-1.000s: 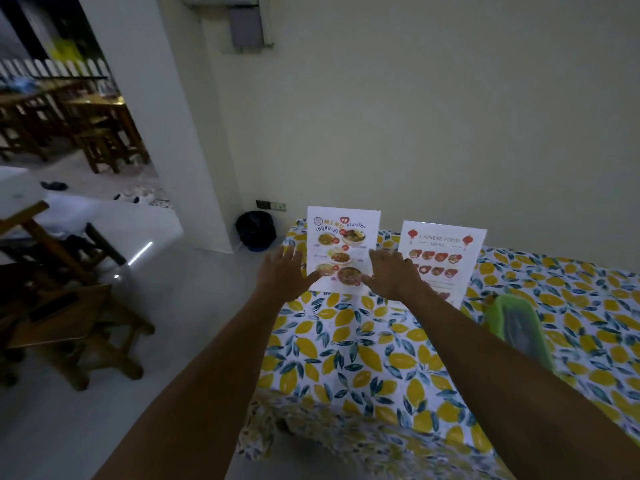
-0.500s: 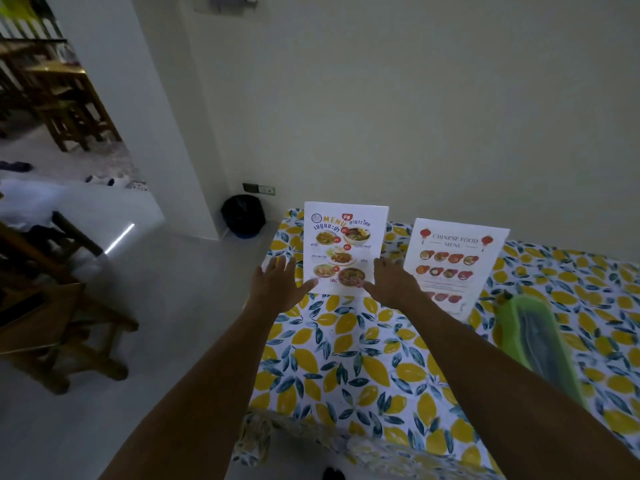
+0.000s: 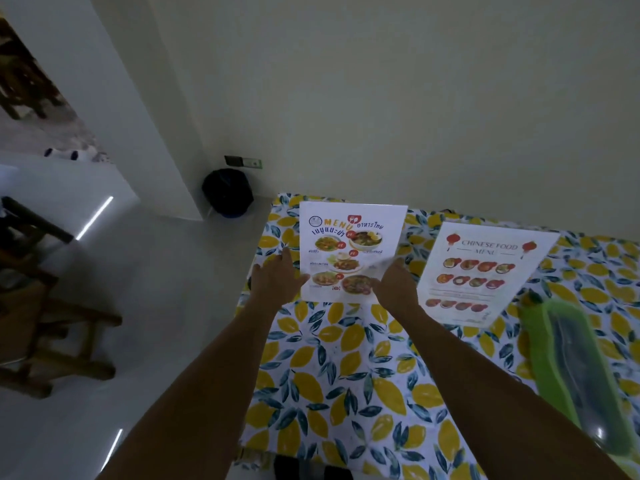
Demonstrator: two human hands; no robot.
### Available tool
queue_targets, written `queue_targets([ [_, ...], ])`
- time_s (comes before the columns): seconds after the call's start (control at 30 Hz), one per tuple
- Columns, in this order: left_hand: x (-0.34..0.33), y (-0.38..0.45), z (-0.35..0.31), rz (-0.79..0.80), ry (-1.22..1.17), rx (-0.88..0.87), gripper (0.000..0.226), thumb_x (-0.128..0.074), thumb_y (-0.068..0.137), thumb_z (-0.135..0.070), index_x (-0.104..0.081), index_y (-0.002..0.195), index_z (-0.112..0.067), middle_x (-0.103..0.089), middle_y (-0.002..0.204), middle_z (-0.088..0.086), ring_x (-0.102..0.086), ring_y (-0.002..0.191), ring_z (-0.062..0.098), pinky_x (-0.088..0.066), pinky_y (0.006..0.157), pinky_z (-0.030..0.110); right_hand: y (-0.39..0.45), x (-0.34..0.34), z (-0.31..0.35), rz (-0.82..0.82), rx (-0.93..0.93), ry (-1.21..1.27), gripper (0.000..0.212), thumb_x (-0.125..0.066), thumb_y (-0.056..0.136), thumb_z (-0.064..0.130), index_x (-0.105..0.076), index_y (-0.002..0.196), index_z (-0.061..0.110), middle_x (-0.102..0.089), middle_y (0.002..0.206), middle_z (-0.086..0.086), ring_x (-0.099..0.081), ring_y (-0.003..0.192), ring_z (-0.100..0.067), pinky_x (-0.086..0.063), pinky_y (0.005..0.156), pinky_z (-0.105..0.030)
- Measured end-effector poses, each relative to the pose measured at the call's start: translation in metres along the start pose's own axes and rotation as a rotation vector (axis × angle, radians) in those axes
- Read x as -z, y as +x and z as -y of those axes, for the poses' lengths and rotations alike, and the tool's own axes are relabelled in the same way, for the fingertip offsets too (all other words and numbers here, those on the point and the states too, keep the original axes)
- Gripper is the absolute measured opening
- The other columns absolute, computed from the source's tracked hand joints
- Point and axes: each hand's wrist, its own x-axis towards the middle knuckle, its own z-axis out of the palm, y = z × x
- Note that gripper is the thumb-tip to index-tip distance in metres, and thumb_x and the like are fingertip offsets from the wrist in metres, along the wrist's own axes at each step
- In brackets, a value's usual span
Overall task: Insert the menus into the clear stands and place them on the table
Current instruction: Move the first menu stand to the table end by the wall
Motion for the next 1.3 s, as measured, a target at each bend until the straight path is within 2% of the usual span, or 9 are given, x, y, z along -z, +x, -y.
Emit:
queue_targets([
  [0.1, 0.002, 0.018, -0.001, -0.031, -0.073, -0.03, 0.082, -0.053, 0.091, -0.057, -0.025, 0.15, -0.008, -0.055, 0.139, 0.013, -0.056, 0.123, 0.032, -0.045, 0.098, 0.048, 0.013, -0.002, 0.004, -0.038, -0.04, 0.052, 0.063, -0.07, 0.085, 0.024, -0.039, 0.133, -0.001, -0.057, 0.129, -0.024, -0.056, 0.119, -0.039, -0.047, 0.093, -0.043],
  [0.2, 0.007, 0.041, -0.001, -0.046, -0.072, -0.118, 0.054, -0.057, 0.091, -0.052, -0.052, 0.127, -0.012, -0.067, 0.117, 0.012, -0.065, 0.105, 0.032, -0.053, 0.083, 0.04, 0.029, -0.002, 0.006, -0.052, -0.079, 0.096, 0.061, -0.07, 0.085, 0.034, -0.047, 0.13, 0.001, -0.061, 0.126, -0.02, -0.059, 0.115, -0.037, -0.049, 0.091, -0.042],
  [0.27, 0.014, 0.053, 0.0, -0.041, -0.114, -0.14, 0.044, -0.059, 0.09, -0.05, -0.059, 0.119, -0.017, -0.07, 0.111, 0.009, -0.067, 0.099, 0.03, -0.055, 0.079, 0.039, 0.039, 0.0, 0.013, -0.052, -0.075, 0.085, 0.057, -0.072, 0.085, 0.036, -0.051, 0.125, 0.001, -0.062, 0.124, -0.019, -0.059, 0.114, -0.037, -0.048, 0.09, -0.04],
  [0.47, 0.05, 0.103, 0.028, -0.038, -0.31, -0.158, 0.044, -0.058, 0.089, -0.047, -0.057, 0.125, -0.022, -0.07, 0.113, 0.007, -0.067, 0.099, 0.03, -0.056, 0.083, 0.045, 0.083, 0.006, 0.06, -0.092, 0.046, 0.017, 0.047, -0.07, 0.085, 0.041, -0.058, 0.109, 0.003, -0.067, 0.107, -0.017, -0.064, 0.101, -0.034, -0.049, 0.082, -0.04],
  [0.8, 0.122, 0.212, 0.049, -0.167, -0.348, -0.123, 0.036, -0.068, 0.09, -0.026, -0.062, 0.119, -0.006, -0.07, 0.113, 0.015, -0.067, 0.099, 0.033, -0.047, 0.071, 0.033, 0.18, 0.004, 0.14, -0.131, 0.173, 0.05, 0.045, -0.07, 0.086, 0.037, -0.055, 0.107, 0.0, -0.066, 0.101, -0.022, -0.065, 0.092, -0.036, -0.044, 0.066, -0.032],
  [0.9, 0.127, 0.238, 0.048, -0.191, -0.327, -0.075, 0.041, -0.069, 0.088, -0.03, -0.06, 0.121, -0.008, -0.07, 0.115, 0.015, -0.066, 0.103, 0.035, -0.054, 0.08, 0.041, 0.209, 0.004, 0.151, -0.144, 0.212, 0.034, 0.044, -0.069, 0.086, 0.034, -0.056, 0.109, -0.001, -0.067, 0.102, -0.025, -0.066, 0.094, -0.039, -0.053, 0.074, -0.04],
  [1.03, 0.121, 0.268, 0.047, -0.185, -0.332, -0.056, 0.042, -0.068, 0.088, -0.032, -0.059, 0.124, -0.013, -0.07, 0.116, 0.012, -0.067, 0.104, 0.034, -0.053, 0.081, 0.04, 0.241, -0.001, 0.154, -0.102, 0.216, 0.056, 0.04, -0.068, 0.086, 0.033, -0.058, 0.109, 0.001, -0.069, 0.099, -0.024, -0.066, 0.093, -0.039, -0.056, 0.079, -0.047],
  [1.23, 0.097, 0.29, 0.047, -0.157, -0.366, -0.035, 0.044, -0.069, 0.087, -0.031, -0.06, 0.126, -0.015, -0.07, 0.12, 0.012, -0.066, 0.107, 0.034, -0.054, 0.085, 0.041, 0.264, -0.014, 0.145, -0.063, 0.239, 0.085, 0.016, -0.067, 0.086, 0.017, -0.066, 0.095, 0.004, -0.072, 0.093, -0.017, -0.067, 0.089, -0.034, -0.046, 0.07, -0.028],
  [1.3, 0.089, 0.295, 0.046, -0.168, -0.375, -0.029, 0.041, -0.068, 0.088, -0.031, -0.06, 0.125, -0.015, -0.069, 0.12, 0.011, -0.065, 0.108, 0.034, -0.053, 0.085, 0.042, 0.272, -0.021, 0.141, -0.058, 0.251, 0.066, 0.019, -0.065, 0.088, 0.019, -0.063, 0.096, 0.002, -0.071, 0.093, -0.019, -0.067, 0.089, -0.036, -0.044, 0.068, -0.028],
])
